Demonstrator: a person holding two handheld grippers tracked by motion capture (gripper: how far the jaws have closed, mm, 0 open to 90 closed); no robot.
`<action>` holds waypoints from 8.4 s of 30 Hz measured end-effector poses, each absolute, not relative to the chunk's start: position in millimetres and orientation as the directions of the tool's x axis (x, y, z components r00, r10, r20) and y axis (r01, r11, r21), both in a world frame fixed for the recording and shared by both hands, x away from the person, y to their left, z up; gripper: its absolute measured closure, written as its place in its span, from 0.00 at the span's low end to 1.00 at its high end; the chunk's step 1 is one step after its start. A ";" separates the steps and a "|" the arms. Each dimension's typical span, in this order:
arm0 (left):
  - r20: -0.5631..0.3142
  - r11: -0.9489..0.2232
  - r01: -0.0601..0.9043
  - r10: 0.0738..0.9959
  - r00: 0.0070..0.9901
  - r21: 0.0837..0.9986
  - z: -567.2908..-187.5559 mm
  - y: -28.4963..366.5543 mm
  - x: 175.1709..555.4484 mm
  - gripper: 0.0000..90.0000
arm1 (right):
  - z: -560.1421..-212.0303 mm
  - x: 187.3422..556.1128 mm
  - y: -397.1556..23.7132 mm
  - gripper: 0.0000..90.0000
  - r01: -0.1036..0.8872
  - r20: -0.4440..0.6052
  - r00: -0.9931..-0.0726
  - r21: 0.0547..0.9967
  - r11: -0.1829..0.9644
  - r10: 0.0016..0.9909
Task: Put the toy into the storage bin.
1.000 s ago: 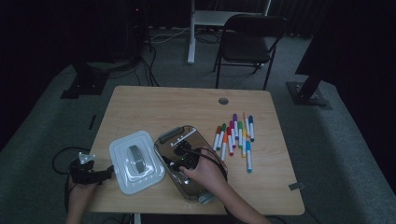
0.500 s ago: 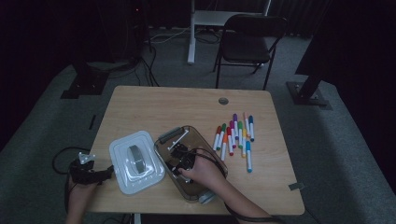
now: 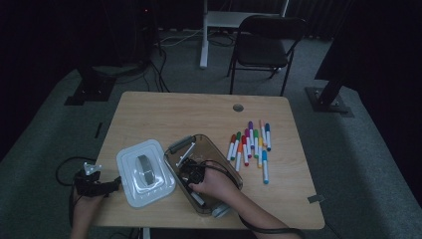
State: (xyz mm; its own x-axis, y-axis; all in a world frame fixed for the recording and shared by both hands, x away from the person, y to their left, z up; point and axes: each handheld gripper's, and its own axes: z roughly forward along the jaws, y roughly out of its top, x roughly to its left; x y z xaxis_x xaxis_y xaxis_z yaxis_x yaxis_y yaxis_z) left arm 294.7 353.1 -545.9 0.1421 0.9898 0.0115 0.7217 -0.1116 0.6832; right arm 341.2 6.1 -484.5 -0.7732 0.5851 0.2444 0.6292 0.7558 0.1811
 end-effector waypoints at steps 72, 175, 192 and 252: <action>0.011 -0.111 0.722 0.990 0.142 0.683 -545.9 353.0 294.7 0.01 | -418.4 382.3 -240.3 0.58 0.572 0.181 -0.462 0.809 0.135 0.868; 0.011 -0.108 0.722 0.990 0.139 0.684 -545.9 352.7 294.1 0.01 | -352.3 352.6 -171.9 0.85 0.547 0.251 -0.582 0.825 0.144 0.773; 0.010 -0.109 0.723 0.990 0.139 0.682 -545.8 352.7 294.1 0.01 | -380.2 327.0 -92.7 0.85 0.595 0.273 -0.716 0.720 0.357 0.642; 0.011 -0.109 0.722 0.990 0.139 0.683 -546.0 352.6 294.1 0.01 | -484.9 347.0 12.4 0.83 0.622 0.237 -0.778 0.156 0.767 0.582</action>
